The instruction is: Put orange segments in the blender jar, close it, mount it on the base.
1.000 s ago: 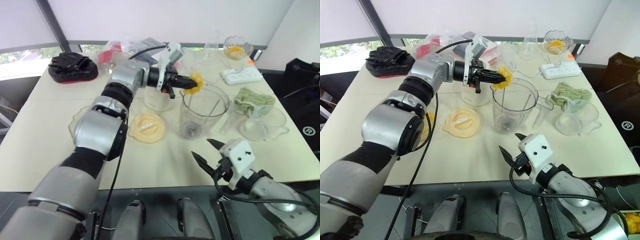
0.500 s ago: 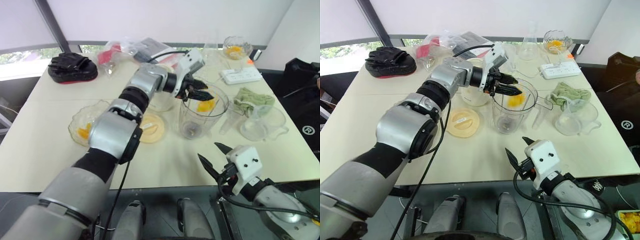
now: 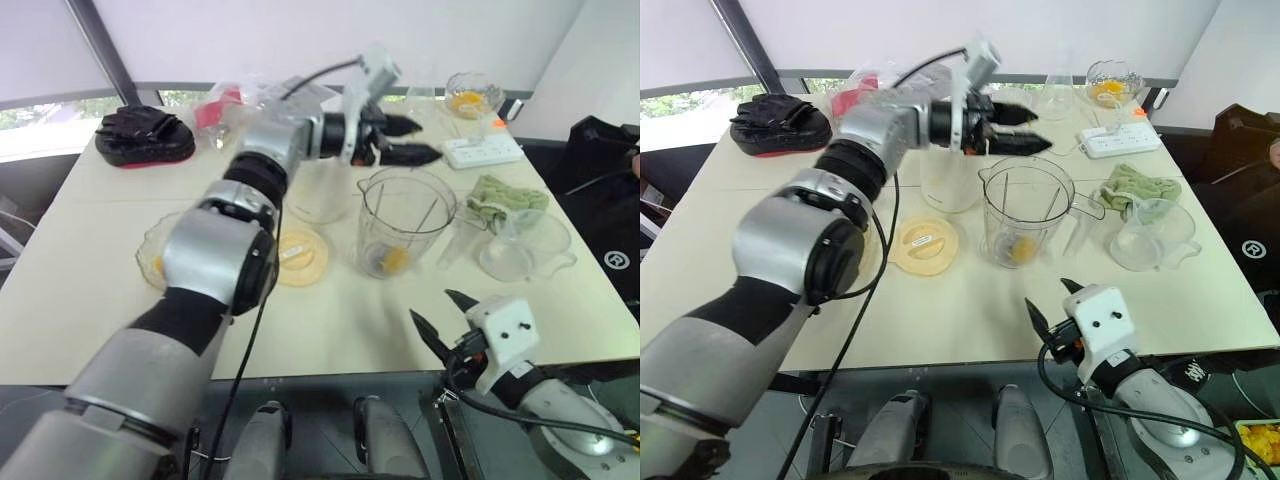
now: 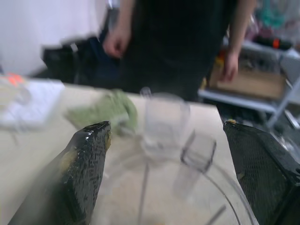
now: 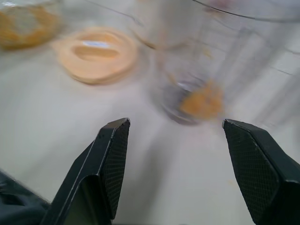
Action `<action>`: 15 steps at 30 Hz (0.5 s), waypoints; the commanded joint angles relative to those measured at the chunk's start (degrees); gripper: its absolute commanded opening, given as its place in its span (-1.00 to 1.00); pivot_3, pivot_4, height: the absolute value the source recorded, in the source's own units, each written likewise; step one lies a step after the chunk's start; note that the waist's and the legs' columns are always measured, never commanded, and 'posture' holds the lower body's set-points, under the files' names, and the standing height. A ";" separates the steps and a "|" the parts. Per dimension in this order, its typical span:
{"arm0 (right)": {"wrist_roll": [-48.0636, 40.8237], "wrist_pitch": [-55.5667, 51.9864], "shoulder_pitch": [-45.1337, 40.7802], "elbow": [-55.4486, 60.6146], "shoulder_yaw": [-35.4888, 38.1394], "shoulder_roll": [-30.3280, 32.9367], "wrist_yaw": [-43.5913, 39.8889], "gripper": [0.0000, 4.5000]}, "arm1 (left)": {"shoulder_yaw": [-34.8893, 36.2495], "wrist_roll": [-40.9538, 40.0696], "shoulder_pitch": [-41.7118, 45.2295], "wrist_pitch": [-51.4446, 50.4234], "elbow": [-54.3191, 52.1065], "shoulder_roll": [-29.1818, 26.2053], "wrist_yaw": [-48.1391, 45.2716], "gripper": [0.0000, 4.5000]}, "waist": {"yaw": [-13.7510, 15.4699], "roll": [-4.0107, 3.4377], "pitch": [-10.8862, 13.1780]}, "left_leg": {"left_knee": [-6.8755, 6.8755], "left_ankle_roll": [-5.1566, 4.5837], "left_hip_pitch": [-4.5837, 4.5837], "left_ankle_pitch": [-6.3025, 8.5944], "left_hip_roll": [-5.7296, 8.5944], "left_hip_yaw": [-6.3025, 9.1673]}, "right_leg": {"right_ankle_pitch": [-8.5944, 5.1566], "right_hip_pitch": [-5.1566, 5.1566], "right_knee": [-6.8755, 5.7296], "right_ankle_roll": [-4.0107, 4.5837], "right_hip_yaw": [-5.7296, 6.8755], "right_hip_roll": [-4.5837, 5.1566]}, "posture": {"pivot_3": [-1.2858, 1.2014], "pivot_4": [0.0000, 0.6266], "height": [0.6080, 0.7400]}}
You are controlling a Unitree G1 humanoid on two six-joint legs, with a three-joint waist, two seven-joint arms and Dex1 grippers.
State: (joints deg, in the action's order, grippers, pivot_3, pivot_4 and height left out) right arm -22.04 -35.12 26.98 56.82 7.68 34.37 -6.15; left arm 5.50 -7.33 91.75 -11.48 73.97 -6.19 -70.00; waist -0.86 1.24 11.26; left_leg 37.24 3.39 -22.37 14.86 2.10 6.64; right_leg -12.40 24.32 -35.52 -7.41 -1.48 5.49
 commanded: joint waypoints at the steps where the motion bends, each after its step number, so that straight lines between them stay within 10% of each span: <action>1: 2.65 4.68 0.69 -3.58 5.66 -3.26 -0.03 0.46 | 1.55 -1.35 -2.48 3.13 -5.11 -2.95 0.83 0.78 | 0.00 -0.02 -0.01 | 0.00 0.00 0.00 0.00 0.00 0.00 | 0.00 0.00 0.00 0.00 0.00 0.00 | 0.03 -0.52 1.00; 15: 8.81 19.99 -7.95 -28.46 16.48 -10.67 -0.89 0.46 | -4.86 -4.99 -53.20 -10.34 -70.08 -8.30 13.19 0.78 | 0.27 -0.14 -0.07 | 0.00 0.02 0.19 -0.01 -0.02 -0.02 | 0.02 -0.10 -0.19 0.05 -0.11 0.00 | 0.03 -0.52 1.00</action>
State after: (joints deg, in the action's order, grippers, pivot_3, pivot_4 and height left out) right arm -13.66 -17.43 20.05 30.85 21.62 24.50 -7.92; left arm 1.20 -10.82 40.31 -20.26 10.31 -14.54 -59.15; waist -0.59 1.10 11.19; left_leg 37.26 3.41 -22.13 14.85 2.07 6.62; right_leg -12.38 24.14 -35.71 -7.35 -1.60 5.49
